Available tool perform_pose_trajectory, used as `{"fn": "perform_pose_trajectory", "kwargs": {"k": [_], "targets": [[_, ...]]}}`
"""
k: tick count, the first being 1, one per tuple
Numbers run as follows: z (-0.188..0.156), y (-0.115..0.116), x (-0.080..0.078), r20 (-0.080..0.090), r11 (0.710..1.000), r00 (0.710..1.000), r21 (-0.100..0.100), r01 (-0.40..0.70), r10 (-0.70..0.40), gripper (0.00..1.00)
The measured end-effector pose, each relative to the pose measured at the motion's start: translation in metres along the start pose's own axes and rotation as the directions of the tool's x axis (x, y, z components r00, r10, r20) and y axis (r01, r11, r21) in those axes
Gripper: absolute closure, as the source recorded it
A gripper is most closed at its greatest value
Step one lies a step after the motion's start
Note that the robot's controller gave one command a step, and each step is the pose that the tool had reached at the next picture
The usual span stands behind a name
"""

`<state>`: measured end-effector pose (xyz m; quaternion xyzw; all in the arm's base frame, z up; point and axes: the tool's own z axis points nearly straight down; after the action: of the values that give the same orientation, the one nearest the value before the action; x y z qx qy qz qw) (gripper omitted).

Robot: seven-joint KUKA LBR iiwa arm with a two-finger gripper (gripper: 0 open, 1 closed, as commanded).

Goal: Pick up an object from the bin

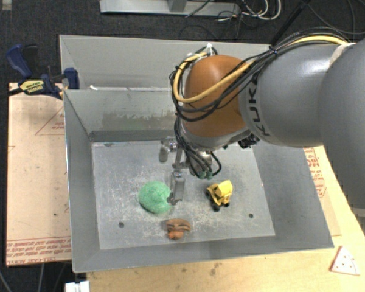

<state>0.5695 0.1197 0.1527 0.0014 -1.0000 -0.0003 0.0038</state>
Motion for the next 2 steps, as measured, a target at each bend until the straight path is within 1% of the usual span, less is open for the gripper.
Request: {"fn": "perform_pose_trajectory", "kwargs": {"k": [1, 2], "targets": [[-0.004, -0.001, -0.002, 0.008, 1.000, 1.000, -0.001, -0.002, 0.002, 0.00], [0.076, 0.006, 0.012, 0.011, 1.000, 1.000, -0.001, 0.021, -0.021, 0.00]]}}
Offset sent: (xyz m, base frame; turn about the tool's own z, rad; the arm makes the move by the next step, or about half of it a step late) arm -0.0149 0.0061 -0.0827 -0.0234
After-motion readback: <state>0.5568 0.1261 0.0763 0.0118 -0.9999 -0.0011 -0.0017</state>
